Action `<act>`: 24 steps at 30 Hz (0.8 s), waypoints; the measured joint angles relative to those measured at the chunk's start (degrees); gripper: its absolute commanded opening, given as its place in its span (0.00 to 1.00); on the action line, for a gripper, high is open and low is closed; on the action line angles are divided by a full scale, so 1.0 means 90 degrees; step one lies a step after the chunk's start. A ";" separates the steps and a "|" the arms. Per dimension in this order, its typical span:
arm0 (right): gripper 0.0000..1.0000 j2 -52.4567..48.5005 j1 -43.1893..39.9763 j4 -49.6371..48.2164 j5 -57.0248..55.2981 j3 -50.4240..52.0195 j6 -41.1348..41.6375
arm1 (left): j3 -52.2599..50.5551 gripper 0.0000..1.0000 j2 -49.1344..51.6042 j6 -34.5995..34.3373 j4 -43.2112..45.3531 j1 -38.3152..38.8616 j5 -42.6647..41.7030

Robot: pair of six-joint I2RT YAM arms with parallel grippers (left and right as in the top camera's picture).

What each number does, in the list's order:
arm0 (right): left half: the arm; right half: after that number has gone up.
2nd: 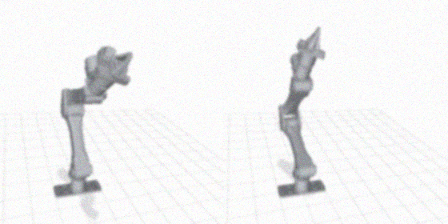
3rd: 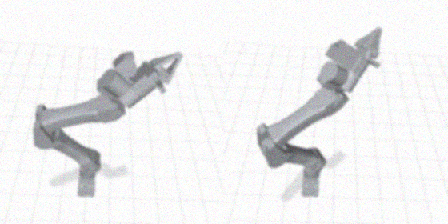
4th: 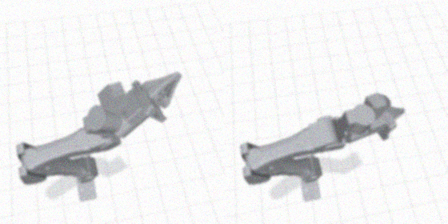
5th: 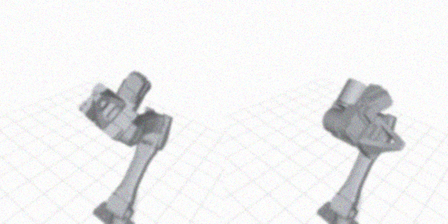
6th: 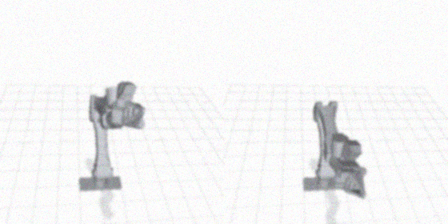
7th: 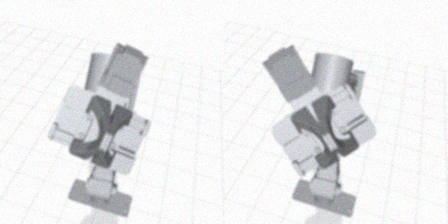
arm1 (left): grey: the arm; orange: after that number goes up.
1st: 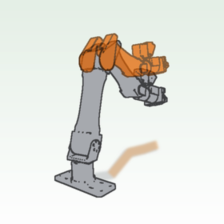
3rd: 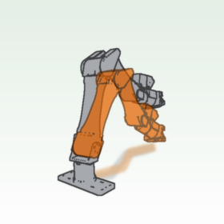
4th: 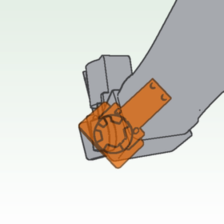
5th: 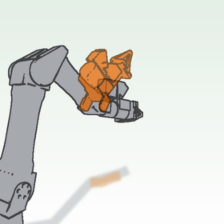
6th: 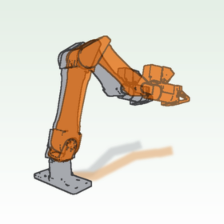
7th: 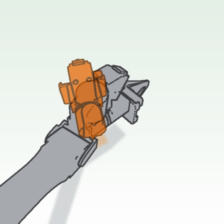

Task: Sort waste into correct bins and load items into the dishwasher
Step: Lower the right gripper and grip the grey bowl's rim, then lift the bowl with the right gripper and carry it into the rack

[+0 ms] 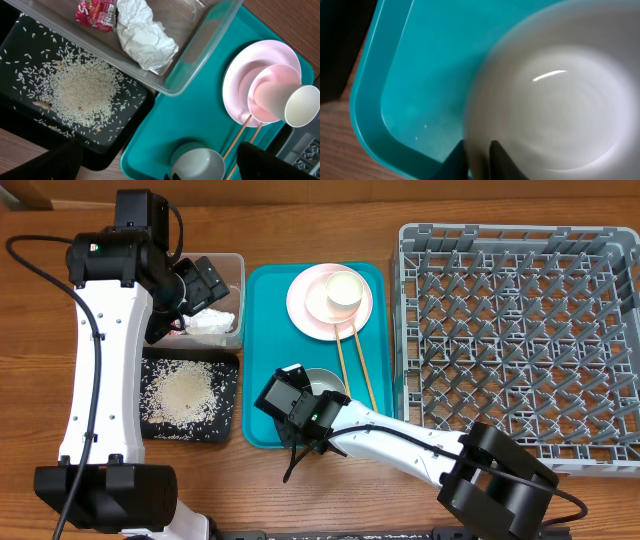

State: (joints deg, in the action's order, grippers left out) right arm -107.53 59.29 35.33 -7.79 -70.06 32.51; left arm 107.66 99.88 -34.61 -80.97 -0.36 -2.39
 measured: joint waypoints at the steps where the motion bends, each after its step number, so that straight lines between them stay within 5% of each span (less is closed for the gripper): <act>1: 0.04 0.0000 0.0002 -0.0010 0.0002 0.0000 0.0010 | 0.0000 1.00 0.0000 0.0000 0.0000 0.0000 0.0000; 15: 0.04 0.1192 -0.0226 0.1163 0.1292 -0.1739 -0.0799 | 0.0000 1.00 0.0000 0.0000 0.0002 0.0000 0.0002; 24: 0.04 0.3398 -0.2404 0.2652 0.3308 -0.2176 -0.1338 | 0.0000 1.00 0.0000 0.0000 0.0007 0.0000 0.0000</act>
State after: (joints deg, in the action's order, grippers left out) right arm -76.95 37.65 59.20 21.98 -89.65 20.47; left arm 107.66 99.88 -34.61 -80.90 -0.36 -2.39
